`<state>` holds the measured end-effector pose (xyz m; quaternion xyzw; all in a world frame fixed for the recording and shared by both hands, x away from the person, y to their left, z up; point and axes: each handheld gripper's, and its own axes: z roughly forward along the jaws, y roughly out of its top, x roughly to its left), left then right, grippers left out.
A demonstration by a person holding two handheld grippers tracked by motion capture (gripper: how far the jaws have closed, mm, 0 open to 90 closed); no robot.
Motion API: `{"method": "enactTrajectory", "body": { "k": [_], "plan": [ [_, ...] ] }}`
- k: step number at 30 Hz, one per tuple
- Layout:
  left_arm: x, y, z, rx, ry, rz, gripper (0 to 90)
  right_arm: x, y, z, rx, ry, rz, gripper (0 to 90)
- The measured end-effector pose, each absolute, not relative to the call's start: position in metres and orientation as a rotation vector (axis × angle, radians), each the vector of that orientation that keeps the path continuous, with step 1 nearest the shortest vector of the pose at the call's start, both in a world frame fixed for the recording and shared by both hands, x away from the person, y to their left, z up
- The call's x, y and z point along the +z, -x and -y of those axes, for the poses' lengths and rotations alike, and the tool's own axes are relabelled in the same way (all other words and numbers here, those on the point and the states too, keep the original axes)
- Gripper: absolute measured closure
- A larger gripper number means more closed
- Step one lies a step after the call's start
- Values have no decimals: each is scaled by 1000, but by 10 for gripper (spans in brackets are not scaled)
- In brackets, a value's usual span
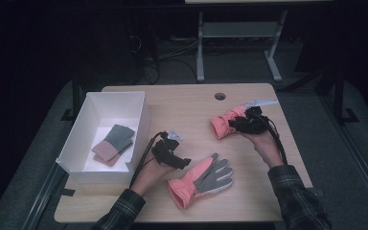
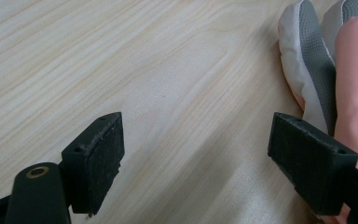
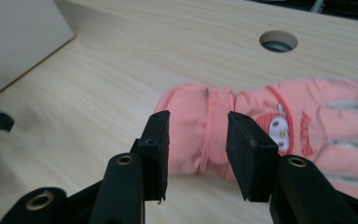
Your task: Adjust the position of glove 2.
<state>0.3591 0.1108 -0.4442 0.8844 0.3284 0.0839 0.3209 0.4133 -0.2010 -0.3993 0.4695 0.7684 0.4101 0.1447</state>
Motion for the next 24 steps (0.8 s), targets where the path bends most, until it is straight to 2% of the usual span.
{"method": "enactTrajectory", "body": {
  "k": [12, 22, 24],
  "plan": [
    [-444, -360, -111, 199, -2310, -870, 182, -417, -457, 199, 1149, -1432, -2211, 596],
    [-444, -359, -110, 195, -2319, -865, 183, -440, -466, 192, 1097, -1461, -2268, 581],
    [-444, -359, -110, 197, -2317, -864, 183, -443, -466, 191, 1098, -1461, -2272, 619]
  ]
}}
